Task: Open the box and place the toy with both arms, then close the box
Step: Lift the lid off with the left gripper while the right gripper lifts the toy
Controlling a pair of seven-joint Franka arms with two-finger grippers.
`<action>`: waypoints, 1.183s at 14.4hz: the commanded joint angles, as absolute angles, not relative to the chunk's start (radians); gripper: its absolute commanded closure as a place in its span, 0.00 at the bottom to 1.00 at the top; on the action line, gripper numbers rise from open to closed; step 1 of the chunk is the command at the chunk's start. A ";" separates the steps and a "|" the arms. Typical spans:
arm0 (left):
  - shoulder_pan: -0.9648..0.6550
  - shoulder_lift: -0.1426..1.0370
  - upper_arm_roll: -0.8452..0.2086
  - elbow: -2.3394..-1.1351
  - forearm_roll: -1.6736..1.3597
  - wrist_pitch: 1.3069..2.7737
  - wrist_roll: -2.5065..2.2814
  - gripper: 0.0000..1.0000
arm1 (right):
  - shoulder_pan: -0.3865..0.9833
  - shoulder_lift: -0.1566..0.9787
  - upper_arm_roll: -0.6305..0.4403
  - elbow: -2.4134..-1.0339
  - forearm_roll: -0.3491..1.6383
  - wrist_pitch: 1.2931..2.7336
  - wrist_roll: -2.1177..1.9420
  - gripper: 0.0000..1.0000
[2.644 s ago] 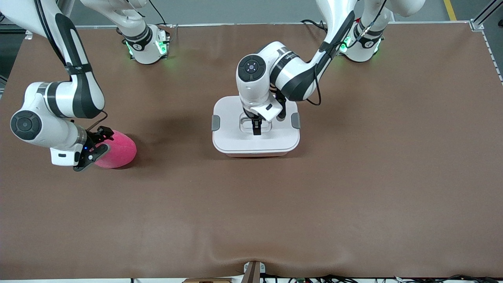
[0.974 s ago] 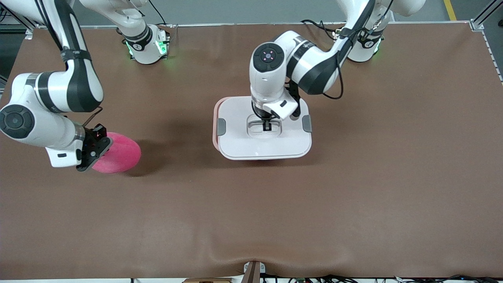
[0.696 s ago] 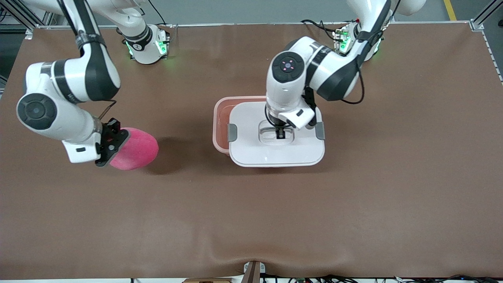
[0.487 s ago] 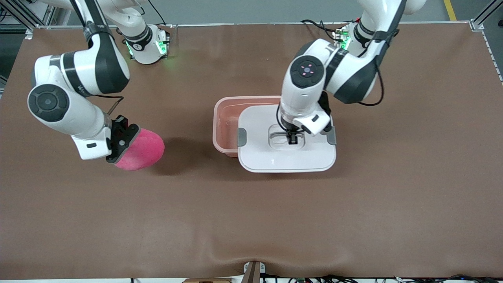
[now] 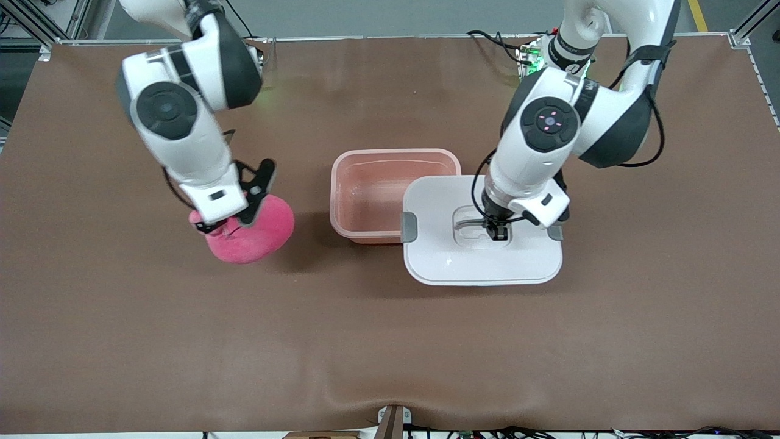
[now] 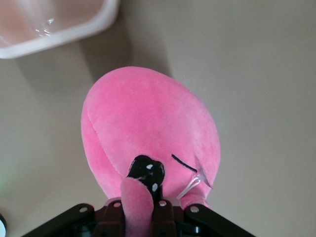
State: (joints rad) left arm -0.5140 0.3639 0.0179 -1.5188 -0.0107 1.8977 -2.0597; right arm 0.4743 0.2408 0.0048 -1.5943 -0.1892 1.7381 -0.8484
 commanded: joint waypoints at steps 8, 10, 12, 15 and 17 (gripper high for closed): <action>-0.370 0.296 0.003 -1.617 -0.008 1.894 -1.830 1.00 | 0.706 0.235 -0.003 -1.600 -0.374 1.761 -0.877 1.00; -0.335 0.292 0.003 -1.628 -0.008 1.894 -1.771 1.00 | 0.709 0.239 -0.002 -1.600 -0.374 1.782 -0.993 1.00; -0.310 0.290 0.003 -1.626 -0.011 1.894 -1.749 1.00 | 0.719 0.244 -0.002 -1.615 -0.365 1.782 -1.109 1.00; -0.267 0.291 0.002 -1.629 -0.011 1.902 -1.735 1.00 | 0.722 0.262 0.006 -1.623 -0.336 1.781 -1.234 1.00; -0.259 0.296 0.003 -1.631 -0.012 1.907 -1.703 1.00 | 0.723 0.264 0.005 -1.629 -0.302 1.776 -1.310 1.00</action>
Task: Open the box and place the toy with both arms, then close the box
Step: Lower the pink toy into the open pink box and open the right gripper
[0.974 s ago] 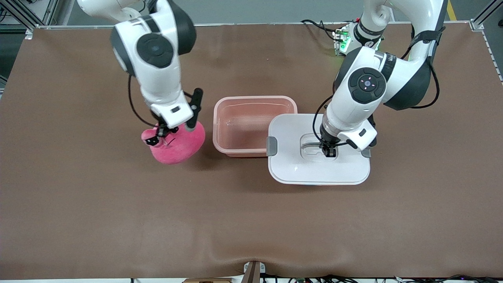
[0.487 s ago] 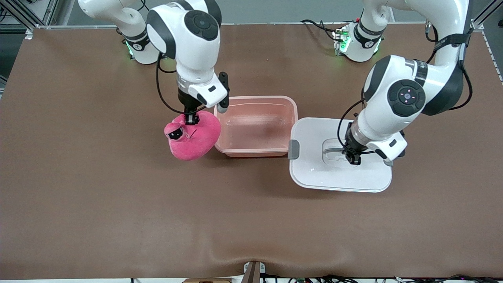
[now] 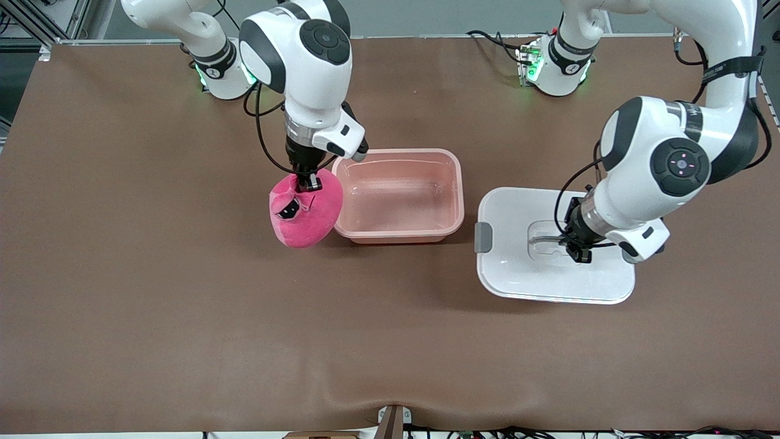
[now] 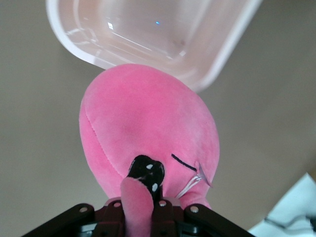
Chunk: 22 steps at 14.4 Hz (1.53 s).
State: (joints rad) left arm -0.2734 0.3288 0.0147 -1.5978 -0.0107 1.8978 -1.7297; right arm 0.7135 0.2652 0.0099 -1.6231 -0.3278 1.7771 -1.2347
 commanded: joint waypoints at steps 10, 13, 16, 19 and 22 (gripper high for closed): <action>-0.245 0.304 0.003 -1.637 -0.011 1.919 -1.671 1.00 | 0.850 0.313 0.005 -1.464 -0.414 1.514 -1.361 1.00; -0.245 0.304 0.002 -1.638 -0.012 1.919 -1.669 1.00 | 0.920 0.388 0.000 -1.395 -0.442 1.462 -1.355 1.00; -0.244 0.304 0.002 -1.643 -0.012 1.919 -1.667 1.00 | 0.948 0.483 0.000 -1.281 -0.479 1.421 -1.351 1.00; -0.242 0.301 0.002 -1.643 -0.015 1.919 -1.666 1.00 | 0.969 0.534 0.000 -1.238 -0.479 1.422 -1.315 0.99; -0.242 0.302 0.002 -1.643 -0.015 1.919 -1.664 1.00 | 0.982 0.563 0.000 -1.232 -0.479 1.434 -1.243 0.92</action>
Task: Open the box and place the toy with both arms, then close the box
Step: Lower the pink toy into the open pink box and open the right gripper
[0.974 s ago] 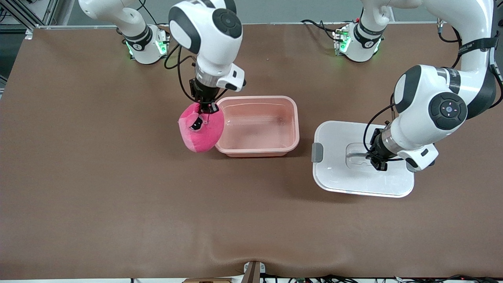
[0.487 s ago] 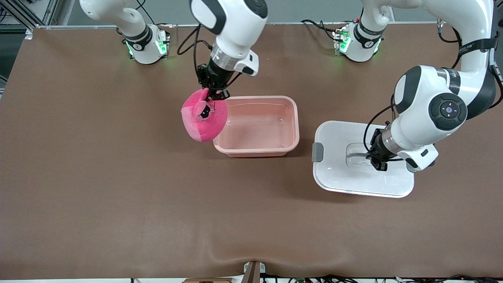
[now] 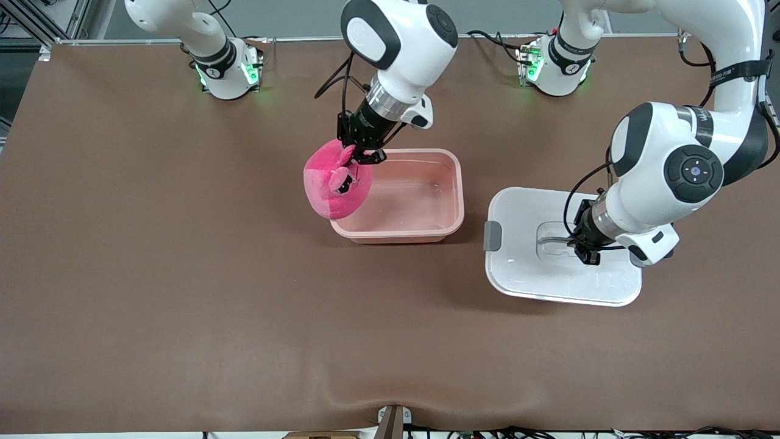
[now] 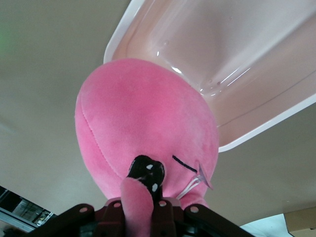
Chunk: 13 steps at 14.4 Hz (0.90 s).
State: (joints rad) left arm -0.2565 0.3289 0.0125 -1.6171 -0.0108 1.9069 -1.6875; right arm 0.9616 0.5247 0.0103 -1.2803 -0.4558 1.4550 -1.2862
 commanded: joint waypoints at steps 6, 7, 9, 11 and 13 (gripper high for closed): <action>-0.244 0.302 0.002 -1.643 -0.015 1.919 -1.664 1.00 | 1.008 0.565 0.002 -1.144 -0.471 1.401 -1.146 0.00; -0.244 0.304 0.002 -1.643 -0.015 1.919 -1.664 1.00 | 1.008 0.563 -0.002 -1.129 -0.469 1.391 -1.146 0.00; -0.244 0.304 0.002 -1.643 -0.015 1.919 -1.664 1.00 | 1.008 0.554 0.002 -1.109 -0.468 1.361 -1.147 0.00; -0.244 0.305 0.002 -1.643 -0.015 1.919 -1.663 1.00 | 0.993 0.517 0.000 -1.097 -0.465 1.348 -1.149 0.00; -0.242 0.305 0.003 -1.643 -0.017 1.919 -1.635 1.00 | 0.960 0.499 -0.002 -1.098 -0.463 1.348 -1.155 0.00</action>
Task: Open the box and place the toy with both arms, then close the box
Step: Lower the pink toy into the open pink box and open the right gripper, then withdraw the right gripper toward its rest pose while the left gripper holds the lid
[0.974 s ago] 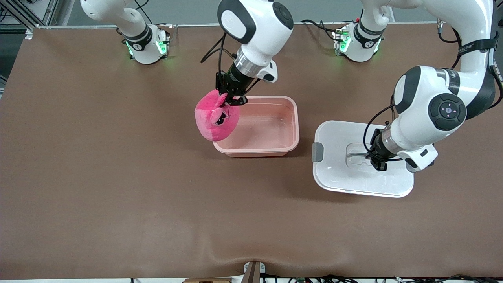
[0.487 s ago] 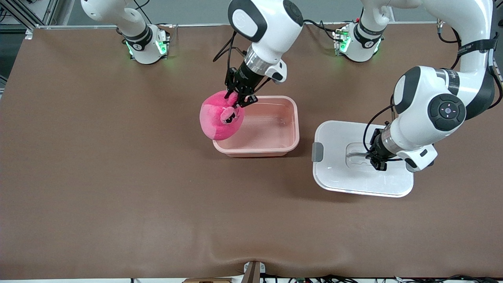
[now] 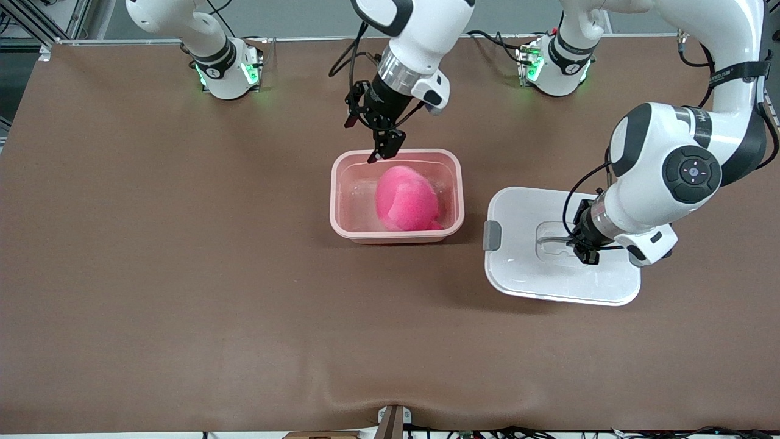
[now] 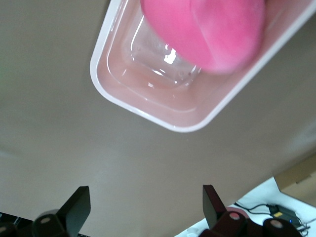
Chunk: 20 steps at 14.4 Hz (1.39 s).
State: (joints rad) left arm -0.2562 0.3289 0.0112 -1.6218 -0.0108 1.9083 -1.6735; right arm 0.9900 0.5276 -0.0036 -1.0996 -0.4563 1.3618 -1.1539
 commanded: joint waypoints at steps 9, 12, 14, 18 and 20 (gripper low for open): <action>-0.242 0.301 0.002 -1.643 -0.018 1.919 -1.632 1.00 | 0.614 0.448 -0.005 -1.104 -0.282 1.351 -1.146 0.00; -0.255 0.298 0.002 -1.641 -0.043 1.917 -1.647 1.00 | 0.516 0.448 -0.003 -1.108 -0.270 1.358 -1.102 0.00; -0.258 0.299 -0.024 -1.640 -0.058 1.916 -1.660 1.00 | 0.473 0.448 -0.003 -1.111 -0.268 1.356 -1.072 0.00; -0.288 0.304 -0.041 -1.629 -0.060 1.917 -1.753 1.00 | 0.381 0.427 -0.003 -1.161 -0.190 1.358 -0.976 0.00; -0.304 0.305 -0.049 -1.618 -0.057 1.917 -1.801 1.00 | 0.325 0.401 -0.005 -1.202 -0.152 1.361 -0.944 0.00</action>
